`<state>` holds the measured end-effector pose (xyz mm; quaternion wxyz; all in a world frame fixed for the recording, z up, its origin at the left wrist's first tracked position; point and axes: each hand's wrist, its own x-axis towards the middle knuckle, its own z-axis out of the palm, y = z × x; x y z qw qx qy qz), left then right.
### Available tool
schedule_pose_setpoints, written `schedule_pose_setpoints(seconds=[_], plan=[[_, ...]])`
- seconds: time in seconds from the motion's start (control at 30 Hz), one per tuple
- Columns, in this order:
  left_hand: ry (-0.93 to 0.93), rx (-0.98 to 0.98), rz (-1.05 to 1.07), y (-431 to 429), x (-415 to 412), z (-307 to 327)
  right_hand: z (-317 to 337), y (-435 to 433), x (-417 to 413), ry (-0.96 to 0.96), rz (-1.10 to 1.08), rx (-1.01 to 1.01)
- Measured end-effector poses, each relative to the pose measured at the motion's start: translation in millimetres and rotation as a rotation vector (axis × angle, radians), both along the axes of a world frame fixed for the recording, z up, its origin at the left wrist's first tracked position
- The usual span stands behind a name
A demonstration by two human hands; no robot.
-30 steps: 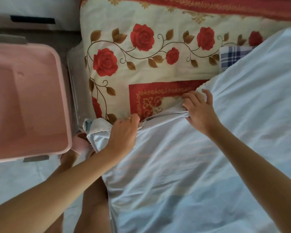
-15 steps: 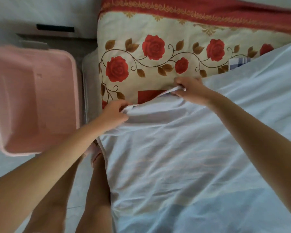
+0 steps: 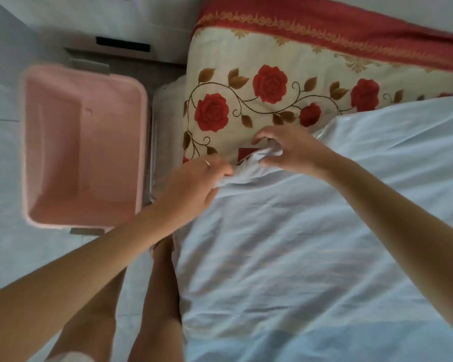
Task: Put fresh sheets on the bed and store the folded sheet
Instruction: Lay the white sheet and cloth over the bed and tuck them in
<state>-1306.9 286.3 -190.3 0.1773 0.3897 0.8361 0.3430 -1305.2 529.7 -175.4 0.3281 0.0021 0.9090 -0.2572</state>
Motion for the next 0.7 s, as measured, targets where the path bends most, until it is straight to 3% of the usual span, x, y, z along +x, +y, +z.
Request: schedule_pose_setpoints(seconds=[0.1, 0.2, 0.33, 0.4, 0.6, 0.7], plan=[[0.180, 0.048, -0.171, -9, 38, 0, -3, -5, 45, 0.512, 0.016, 0.105], [0.070, 0.069, -0.291, -17, 76, -9, -1, -11, 107, 0.622, -0.031, 0.142], [-0.078, 0.033, -0.469, -29, 101, -29, -4, -13, 161, 0.396, 0.034, 0.131], [-0.113, 0.007, -0.490, -35, 98, -30, -3, -15, 173, 0.301, -0.035, 0.112], [-0.194, -0.120, -0.025, -22, 54, -25, 5, -27, 156, -0.040, -0.299, 0.132], [-0.391, -0.221, -0.112, 4, 23, -29, 14, -21, 127, -0.123, -0.239, 0.058]])
